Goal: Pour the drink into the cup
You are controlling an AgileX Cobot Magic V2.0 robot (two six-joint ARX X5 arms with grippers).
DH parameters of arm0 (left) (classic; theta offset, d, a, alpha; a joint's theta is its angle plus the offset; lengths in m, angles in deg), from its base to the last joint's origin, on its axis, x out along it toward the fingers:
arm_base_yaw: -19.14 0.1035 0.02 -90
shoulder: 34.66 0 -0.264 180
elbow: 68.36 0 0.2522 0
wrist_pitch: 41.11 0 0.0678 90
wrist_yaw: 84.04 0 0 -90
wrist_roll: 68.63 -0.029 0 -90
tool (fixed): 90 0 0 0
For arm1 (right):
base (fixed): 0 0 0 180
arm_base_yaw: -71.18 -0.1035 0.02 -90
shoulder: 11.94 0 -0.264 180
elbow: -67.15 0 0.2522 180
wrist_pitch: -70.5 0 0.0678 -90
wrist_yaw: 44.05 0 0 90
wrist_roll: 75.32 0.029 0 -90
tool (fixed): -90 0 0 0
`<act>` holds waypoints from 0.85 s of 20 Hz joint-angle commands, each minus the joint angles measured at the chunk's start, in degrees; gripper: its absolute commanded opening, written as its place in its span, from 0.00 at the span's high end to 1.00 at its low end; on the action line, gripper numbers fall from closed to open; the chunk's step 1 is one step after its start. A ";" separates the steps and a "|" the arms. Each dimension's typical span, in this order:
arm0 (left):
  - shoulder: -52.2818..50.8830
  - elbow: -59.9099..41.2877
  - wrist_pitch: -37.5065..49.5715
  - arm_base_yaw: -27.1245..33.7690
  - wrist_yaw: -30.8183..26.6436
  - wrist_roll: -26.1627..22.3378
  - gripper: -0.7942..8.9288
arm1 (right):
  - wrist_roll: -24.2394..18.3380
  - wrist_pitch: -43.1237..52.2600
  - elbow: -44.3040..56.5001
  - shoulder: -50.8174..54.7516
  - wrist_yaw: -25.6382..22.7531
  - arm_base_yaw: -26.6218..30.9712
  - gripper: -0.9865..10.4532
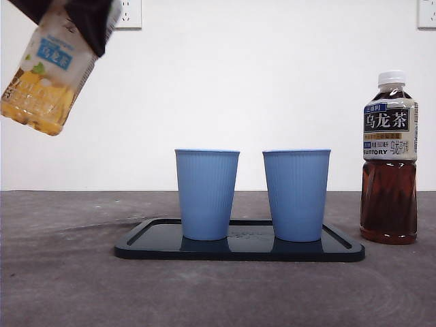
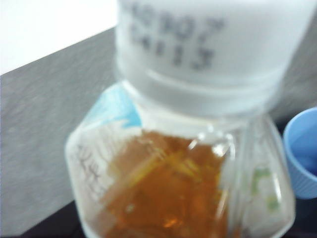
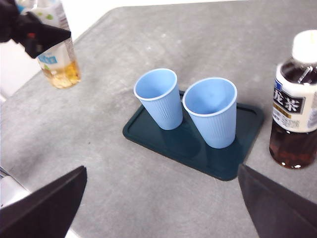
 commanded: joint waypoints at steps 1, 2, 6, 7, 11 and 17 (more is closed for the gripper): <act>-5.27 -6.67 10.73 0.37 3.52 1.18 0.73 | -0.68 1.27 -0.46 0.02 0.28 -0.13 0.49; -6.73 -9.49 14.27 0.55 4.15 1.14 0.73 | -0.68 1.66 -0.46 0.02 0.28 -0.13 0.49; -7.93 -20.20 29.07 1.09 7.13 1.18 0.73 | -0.66 3.50 -0.44 0.00 -0.09 -0.13 0.49; -7.30 -22.93 33.66 1.40 8.39 1.31 0.73 | -0.66 3.76 -0.46 0.00 -0.33 -0.13 0.49; -2.25 -32.09 52.30 3.58 8.57 4.11 0.73 | -0.70 3.82 -0.44 0.00 -0.35 -0.13 0.49; 8.52 -34.27 64.00 8.57 8.72 5.62 0.73 | -0.87 3.82 -0.44 0.00 -0.37 -0.13 0.49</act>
